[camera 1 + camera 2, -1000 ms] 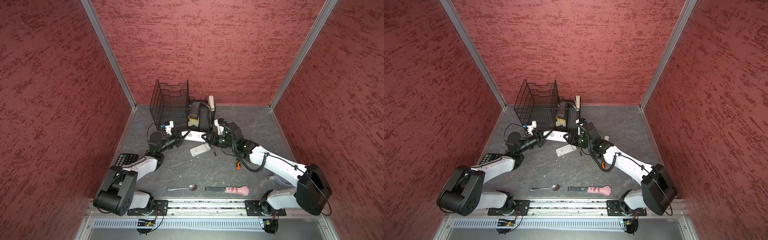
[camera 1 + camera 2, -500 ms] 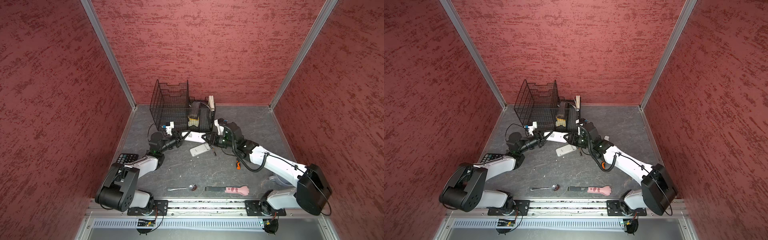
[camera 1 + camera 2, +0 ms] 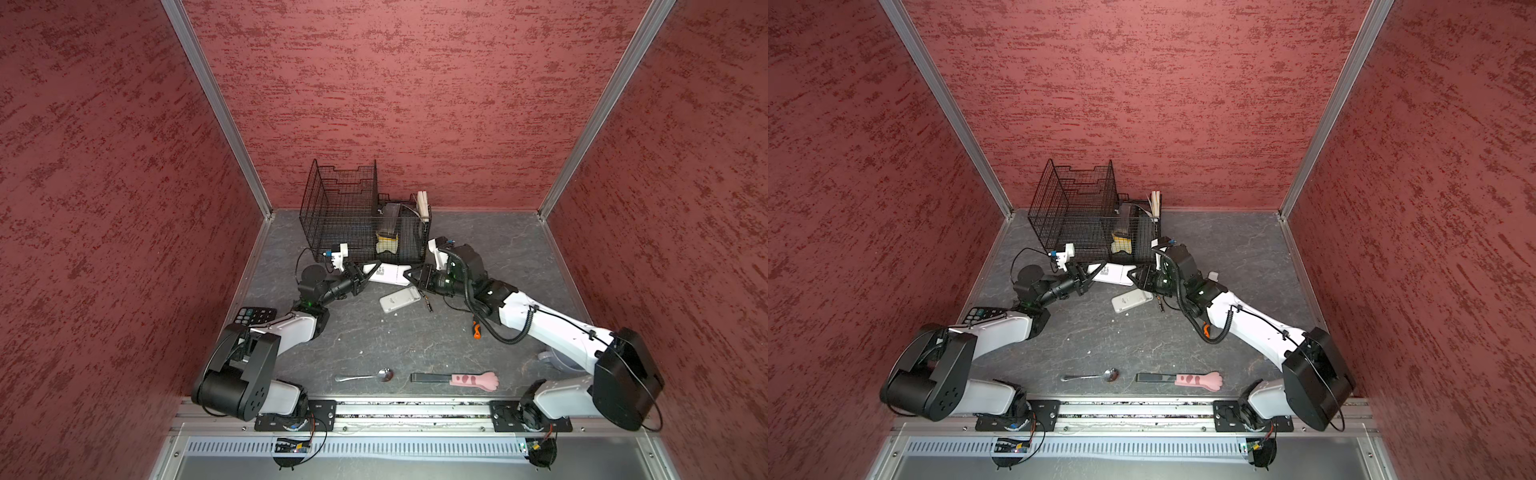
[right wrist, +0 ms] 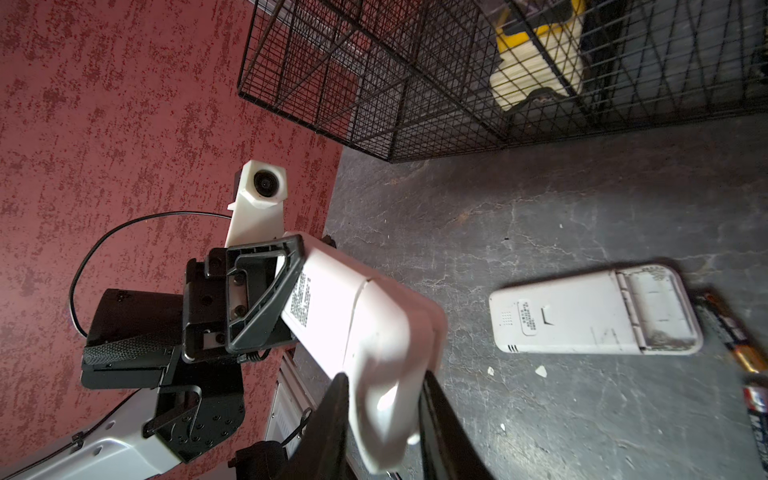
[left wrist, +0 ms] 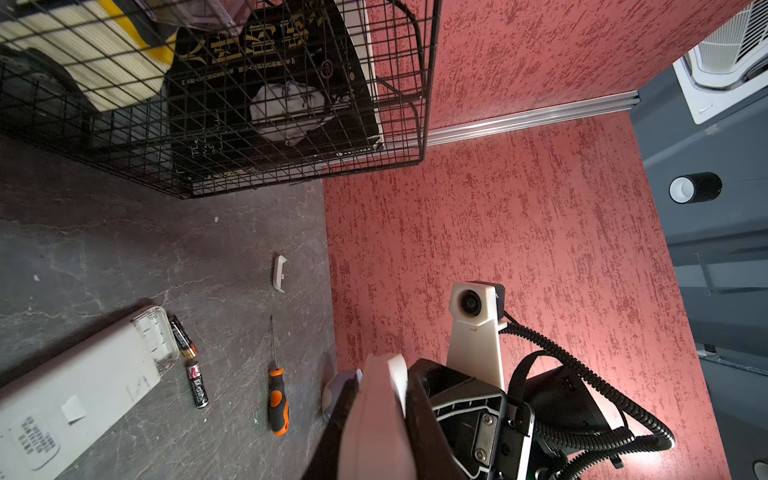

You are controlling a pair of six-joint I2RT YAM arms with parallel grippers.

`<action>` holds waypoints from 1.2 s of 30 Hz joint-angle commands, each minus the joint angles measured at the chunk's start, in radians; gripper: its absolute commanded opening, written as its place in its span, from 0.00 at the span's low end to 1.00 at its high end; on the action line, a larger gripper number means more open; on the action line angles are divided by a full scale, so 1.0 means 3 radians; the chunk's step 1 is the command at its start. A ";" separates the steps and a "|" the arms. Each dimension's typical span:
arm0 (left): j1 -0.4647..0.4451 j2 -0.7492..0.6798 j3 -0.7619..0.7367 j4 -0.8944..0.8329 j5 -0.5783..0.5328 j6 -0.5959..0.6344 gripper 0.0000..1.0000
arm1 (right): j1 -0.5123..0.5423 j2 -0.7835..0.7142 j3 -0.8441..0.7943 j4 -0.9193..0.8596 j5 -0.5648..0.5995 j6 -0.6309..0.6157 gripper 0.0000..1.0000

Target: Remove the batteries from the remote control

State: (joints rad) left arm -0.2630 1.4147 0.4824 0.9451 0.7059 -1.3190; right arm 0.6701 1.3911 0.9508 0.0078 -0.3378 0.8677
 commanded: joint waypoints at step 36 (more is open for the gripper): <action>0.0048 0.0046 -0.0028 0.0353 0.0081 -0.0062 0.00 | -0.0042 0.0078 0.0097 0.0162 -0.0080 0.0068 0.03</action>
State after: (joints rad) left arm -0.2562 1.4353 0.4694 0.9680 0.7017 -1.3212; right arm 0.6701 1.4227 0.9771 0.0727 -0.3832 0.8852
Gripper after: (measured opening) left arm 0.187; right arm 0.101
